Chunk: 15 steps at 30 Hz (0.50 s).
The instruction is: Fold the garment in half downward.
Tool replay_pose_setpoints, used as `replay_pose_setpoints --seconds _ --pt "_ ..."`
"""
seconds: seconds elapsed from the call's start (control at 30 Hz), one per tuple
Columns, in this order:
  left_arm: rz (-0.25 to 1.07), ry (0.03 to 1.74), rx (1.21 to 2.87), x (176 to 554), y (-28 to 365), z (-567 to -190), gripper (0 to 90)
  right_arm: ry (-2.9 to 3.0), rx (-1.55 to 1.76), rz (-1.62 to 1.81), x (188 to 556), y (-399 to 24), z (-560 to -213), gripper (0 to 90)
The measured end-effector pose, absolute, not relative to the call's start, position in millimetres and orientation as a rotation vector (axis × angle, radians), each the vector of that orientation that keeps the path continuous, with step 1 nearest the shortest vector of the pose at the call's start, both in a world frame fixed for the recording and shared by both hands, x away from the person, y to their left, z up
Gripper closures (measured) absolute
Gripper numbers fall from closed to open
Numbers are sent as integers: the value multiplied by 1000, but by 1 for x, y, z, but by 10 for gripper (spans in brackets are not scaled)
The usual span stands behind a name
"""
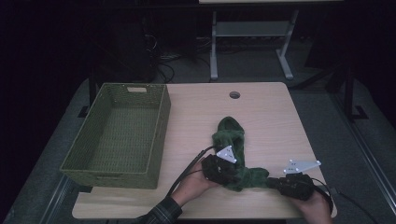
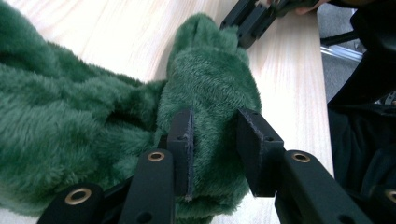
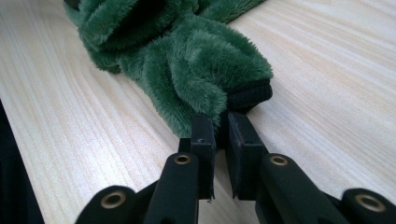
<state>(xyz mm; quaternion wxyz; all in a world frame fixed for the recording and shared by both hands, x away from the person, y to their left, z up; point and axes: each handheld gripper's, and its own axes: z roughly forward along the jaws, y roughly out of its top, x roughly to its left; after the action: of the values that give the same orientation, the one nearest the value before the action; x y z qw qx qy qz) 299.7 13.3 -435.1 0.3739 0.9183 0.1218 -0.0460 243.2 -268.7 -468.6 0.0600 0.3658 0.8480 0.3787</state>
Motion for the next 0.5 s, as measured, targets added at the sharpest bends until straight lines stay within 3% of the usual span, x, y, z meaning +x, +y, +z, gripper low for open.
replay_pose_setpoints --seconds 0.27,0.5 --pt "-137 326 2355 302 11 -444 685 2469 1069 1274 240 -283 -449 830" --pt "-134 320 2365 303 9 -447 692 2427 929 1419 237 -270 -420 835"
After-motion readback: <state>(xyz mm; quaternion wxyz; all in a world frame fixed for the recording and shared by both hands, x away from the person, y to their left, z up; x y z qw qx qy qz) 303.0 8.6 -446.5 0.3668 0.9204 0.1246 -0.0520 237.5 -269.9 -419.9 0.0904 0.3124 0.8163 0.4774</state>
